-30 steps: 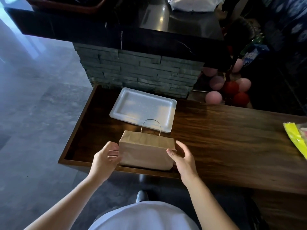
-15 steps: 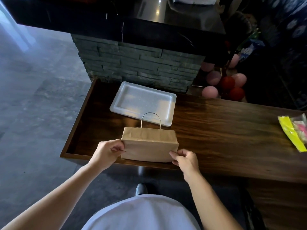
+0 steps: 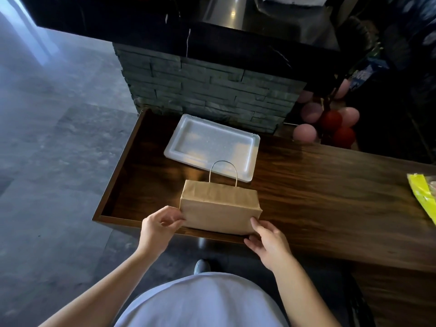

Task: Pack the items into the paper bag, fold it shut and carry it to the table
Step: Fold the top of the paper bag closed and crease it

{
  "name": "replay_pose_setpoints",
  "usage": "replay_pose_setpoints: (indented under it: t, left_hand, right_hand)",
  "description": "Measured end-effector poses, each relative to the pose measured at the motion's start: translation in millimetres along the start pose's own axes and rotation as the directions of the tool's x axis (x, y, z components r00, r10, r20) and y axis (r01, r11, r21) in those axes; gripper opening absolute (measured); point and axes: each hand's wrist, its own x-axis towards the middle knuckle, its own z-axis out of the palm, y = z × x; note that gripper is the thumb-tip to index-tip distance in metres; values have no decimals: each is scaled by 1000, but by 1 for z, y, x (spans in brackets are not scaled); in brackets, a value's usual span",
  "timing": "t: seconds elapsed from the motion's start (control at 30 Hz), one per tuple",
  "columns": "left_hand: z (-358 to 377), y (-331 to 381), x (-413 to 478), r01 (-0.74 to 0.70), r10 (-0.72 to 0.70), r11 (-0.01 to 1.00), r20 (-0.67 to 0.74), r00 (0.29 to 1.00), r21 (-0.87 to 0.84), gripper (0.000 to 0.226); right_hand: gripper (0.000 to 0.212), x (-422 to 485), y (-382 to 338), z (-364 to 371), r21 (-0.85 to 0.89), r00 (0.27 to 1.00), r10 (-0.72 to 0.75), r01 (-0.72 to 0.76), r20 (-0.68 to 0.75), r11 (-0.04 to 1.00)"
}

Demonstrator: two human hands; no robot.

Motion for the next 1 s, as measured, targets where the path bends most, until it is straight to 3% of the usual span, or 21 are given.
replay_pose_setpoints:
  t: [0.07,0.17,0.27,0.4,0.67,0.9,1.0]
  left_hand:
    - [2,3,-2,182,-179,965,33,983,-187,16]
    - [5,7,-2,453,-421,714,190,887,-534,42]
    - [6,13,-3,511,-430,721,276,860,-468,31]
    - [8,18,-3,558,-485,704,276,830,-439,17]
    - [7,22,5,596,-538,574,291,791,-561,24]
    - [10,15,-1,478,-479,721,137,867,-501,25]
    - [10,16,-3,419,-432,827,54,900,-375,23]
  right_hand:
    - [13,-2,-4,1,22,999,28,-28,15,999]
    - [14,-3,-10,5,-25,1000,19,-19,18,999]
    - [18,-4,-12,3,-130,1000,-10,9,-2,991]
    - [18,-6,-6,-2,-288,999,-50,51,8,956]
    - [10,-5,-8,0,-168,999,-42,40,-13,985]
    - [13,-2,1,-1,-197,998,-36,27,-45,980]
    - [16,-2,5,2,-198,996,-64,49,-69,979]
